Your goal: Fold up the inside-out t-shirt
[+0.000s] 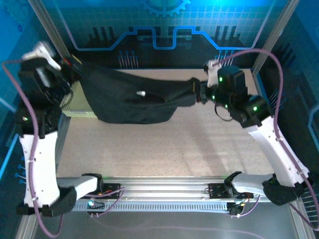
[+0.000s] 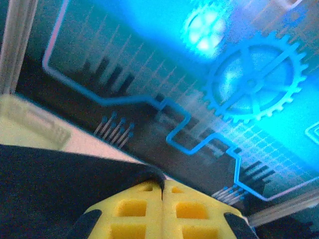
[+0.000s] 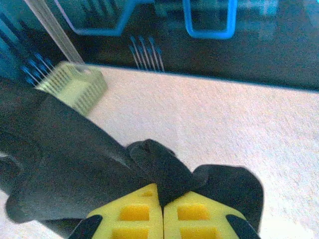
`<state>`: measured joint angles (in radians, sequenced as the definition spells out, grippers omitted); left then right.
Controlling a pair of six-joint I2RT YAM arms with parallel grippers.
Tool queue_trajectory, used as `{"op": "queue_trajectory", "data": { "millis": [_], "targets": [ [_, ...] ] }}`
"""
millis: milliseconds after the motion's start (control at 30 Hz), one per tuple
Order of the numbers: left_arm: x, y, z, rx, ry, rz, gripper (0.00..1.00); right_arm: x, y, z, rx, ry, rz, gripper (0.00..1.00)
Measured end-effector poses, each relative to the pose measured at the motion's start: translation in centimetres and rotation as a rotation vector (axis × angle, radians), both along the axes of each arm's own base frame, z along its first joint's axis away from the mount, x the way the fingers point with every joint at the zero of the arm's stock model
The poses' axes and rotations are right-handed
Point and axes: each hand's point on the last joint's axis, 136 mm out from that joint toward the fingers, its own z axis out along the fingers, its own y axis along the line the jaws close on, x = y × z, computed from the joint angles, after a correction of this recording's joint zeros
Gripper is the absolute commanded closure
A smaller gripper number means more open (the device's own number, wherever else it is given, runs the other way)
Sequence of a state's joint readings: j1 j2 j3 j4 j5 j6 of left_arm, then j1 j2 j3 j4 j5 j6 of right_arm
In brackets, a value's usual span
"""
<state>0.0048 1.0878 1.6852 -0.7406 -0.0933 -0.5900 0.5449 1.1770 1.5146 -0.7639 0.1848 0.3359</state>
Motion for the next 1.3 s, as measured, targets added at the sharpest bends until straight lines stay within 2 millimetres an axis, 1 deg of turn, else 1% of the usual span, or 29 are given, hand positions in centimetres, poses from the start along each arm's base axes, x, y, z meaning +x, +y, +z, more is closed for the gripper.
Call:
{"op": "queue_trajectory", "data": {
  "millis": [33, 67, 100, 133, 167, 200, 233, 267, 300, 333, 367, 400, 433, 467, 533, 567, 633, 667, 733, 833, 967, 1067, 1167, 1233, 1300],
  "targets": [
    [-0.1, -0.2, -3.9, -0.027, 0.062, -0.003, 1.00, -0.5, -0.7, -2.7, -0.033, 0.040, -0.019, 0.90],
    [-0.3, -0.3, -8.4, -0.053, 0.139, 0.000, 1.00, -1.0, -1.4, -5.5, -0.067, 0.089, -0.037, 0.89],
    [-0.6, -0.3, -12.2, -0.072, 0.212, 0.005, 1.00, -1.4, -1.8, -8.1, -0.096, 0.135, -0.050, 0.89],
    [-1.1, -0.4, -17.1, -0.097, 0.303, 0.012, 1.00, -2.0, -2.3, -11.4, -0.130, 0.204, -0.063, 0.86],
    [-1.8, -0.5, -21.7, -0.119, 0.397, 0.019, 1.00, -2.6, -2.7, -14.3, -0.158, 0.266, -0.073, 0.83],
    [-2.8, -0.7, -25.8, -0.138, 0.488, 0.024, 1.00, -3.3, -3.1, -17.1, -0.185, 0.331, -0.084, 0.82],
    [-4.1, -0.9, -29.9, -0.160, 0.582, 0.031, 1.00, -4.2, -3.7, -19.9, -0.212, 0.398, -0.098, 0.79],
    [-5.4, -1.2, -33.1, -0.187, 0.657, 0.034, 1.00, -5.2, -4.3, -22.2, -0.233, 0.459, -0.114, 0.74],
    [-6.5, -1.4, -35.3, -0.205, 0.708, 0.037, 1.00, -6.0, -4.8, -23.8, -0.246, 0.504, -0.134, 0.71],
    [-7.8, -1.7, -37.3, -0.232, 0.754, 0.037, 0.97, -6.8, -5.4, -25.1, -0.259, 0.544, -0.155, 0.68],
    [-8.8, -2.0, -38.7, -0.260, 0.781, 0.038, 0.90, -7.4, -6.0, -26.0, -0.270, 0.577, -0.182, 0.63],
    [-9.3, -2.2, -39.5, -0.277, 0.793, 0.036, 0.82, -7.8, -6.4, -26.5, -0.272, 0.599, -0.206, 0.58],
    [-9.8, -2.5, -40.0, -0.295, 0.798, 0.032, 0.71, -8.1, -6.8, -26.9, -0.266, 0.617, -0.233, 0.55],
    [-10.1, -2.6, -40.2, -0.314, 0.800, 0.033, 0.65, -8.2, -7.1, -27.1, -0.255, 0.626, -0.252, 0.53],
    [-10.3, -2.8, -40.3, -0.336, 0.792, 0.035, 0.59, -8.5, -7.3, -27.4, -0.223, 0.631, -0.264, 0.53],
    [-10.3, -2.8, -40.2, -0.341, 0.788, 0.037, 0.57, -8.7, -7.0, -27.5, -0.204, 0.634, -0.257, 0.52],
    [-10.3, -2.7, -40.2, -0.341, 0.786, 0.044, 0.50, -8.9, -6.1, -27.5, -0.156, 0.635, -0.221, 0.50],
    [-10.4, -2.6, -40.2, -0.333, 0.790, 0.050, 0.48, -8.9, -5.6, -27.5, -0.139, 0.633, -0.207, 0.48],
    [-10.8, -2.1, -40.2, -0.313, 0.804, 0.070, 0.47, -9.0, -4.5, -27.6, -0.118, 0.631, -0.176, 0.47],
    [-10.9, -1.4, -39.4, -0.280, 0.786, 0.096, 0.47, -9.0, -3.5, -28.3, -0.121, 0.646, -0.151, 0.48],
    [-10.5, -0.9, -38.2, -0.256, 0.751, 0.112, 0.49, -8.9, -3.1, -29.6, -0.155, 0.677, -0.157, 0.49],
    [-10.3, -0.7, -38.0, -0.238, 0.752, 0.117, 0.50, -9.0, -2.8, -30.5, -0.212, 0.687, -0.162, 0.51],
    [-10.4, -0.5, -38.2, -0.227, 0.765, 0.122, 0.50, -9.4, -1.6, -30.0, -0.292, 0.643, -0.125, 0.49],
    [-10.4, -0.4, -38.3, -0.224, 0.767, 0.127, 0.50, -9.6, -0.3, -28.9, -0.326, 0.589, -0.084, 0.49],
    [-10.4, -0.3, -38.3, -0.219, 0.770, 0.134, 0.49, -9.4, 0.4, -28.2, -0.338, 0.558, -0.071, 0.47]
  ]
}}
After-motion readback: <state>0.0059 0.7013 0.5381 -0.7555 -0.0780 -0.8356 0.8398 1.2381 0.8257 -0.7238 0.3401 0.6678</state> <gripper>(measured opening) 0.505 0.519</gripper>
